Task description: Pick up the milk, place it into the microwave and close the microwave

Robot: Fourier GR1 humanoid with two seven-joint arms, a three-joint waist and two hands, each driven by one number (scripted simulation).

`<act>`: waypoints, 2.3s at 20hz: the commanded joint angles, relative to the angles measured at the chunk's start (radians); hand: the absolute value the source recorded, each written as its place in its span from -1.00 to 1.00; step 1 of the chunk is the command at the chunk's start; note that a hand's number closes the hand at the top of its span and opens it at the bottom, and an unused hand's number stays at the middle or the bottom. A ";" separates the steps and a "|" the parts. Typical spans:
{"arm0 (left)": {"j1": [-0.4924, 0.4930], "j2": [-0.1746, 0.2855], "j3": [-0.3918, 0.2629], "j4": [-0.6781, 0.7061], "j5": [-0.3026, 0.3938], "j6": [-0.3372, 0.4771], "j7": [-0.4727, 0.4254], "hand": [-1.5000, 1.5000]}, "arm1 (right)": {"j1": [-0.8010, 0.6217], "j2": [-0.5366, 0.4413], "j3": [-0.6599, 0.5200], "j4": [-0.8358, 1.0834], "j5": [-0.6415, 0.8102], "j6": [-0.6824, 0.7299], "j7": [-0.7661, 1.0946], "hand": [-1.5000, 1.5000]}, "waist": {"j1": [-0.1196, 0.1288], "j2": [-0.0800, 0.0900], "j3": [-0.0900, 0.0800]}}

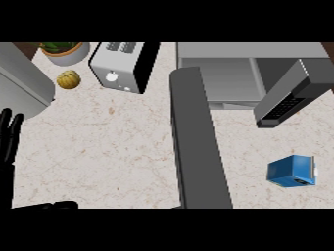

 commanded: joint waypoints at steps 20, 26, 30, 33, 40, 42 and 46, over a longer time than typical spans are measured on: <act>0.292 -0.006 0.179 -0.209 0.216 -0.222 0.000 -1.00 | 0.154 0.089 -0.106 0.266 0.042 0.026 -0.229 -1.00 | 0.004 0.001 0.000; 0.327 -0.019 0.189 -0.198 0.212 -0.265 -0.027 -1.00 | 0.079 0.062 -0.235 0.567 0.023 0.025 -0.407 -1.00 | 0.007 0.002 0.001; 0.339 0.033 0.327 -0.200 0.354 -0.316 -0.029 -1.00 | 0.113 0.071 -0.279 0.662 0.014 0.030 -0.537 -1.00 | 0.009 0.001 0.001; 0.303 0.010 0.321 -0.178 0.332 -0.306 -0.017 -1.00 | 0.135 0.049 -0.305 0.725 0.004 0.069 -0.597 -1.00 | 0.004 0.001 0.001; 0.266 0.029 0.358 -0.172 0.358 -0.320 0.020 -1.00 | 0.023 0.010 -0.364 0.990 -0.008 0.098 -0.734 -1.00 | 0.005 0.003 0.001; 0.412 -0.047 0.304 -0.290 0.335 -0.347 -0.001 -1.00 | 0.021 -0.019 -0.387 0.967 -0.043 0.128 -0.692 -1.00 | 0.010 0.001 0.001; 0.355 -0.040 0.351 -0.203 0.334 -0.379 -0.025 -1.00 | 0.003 -0.026 -0.398 1.149 -0.017 0.148 -0.863 -1.00 | 0.008 0.001 0.001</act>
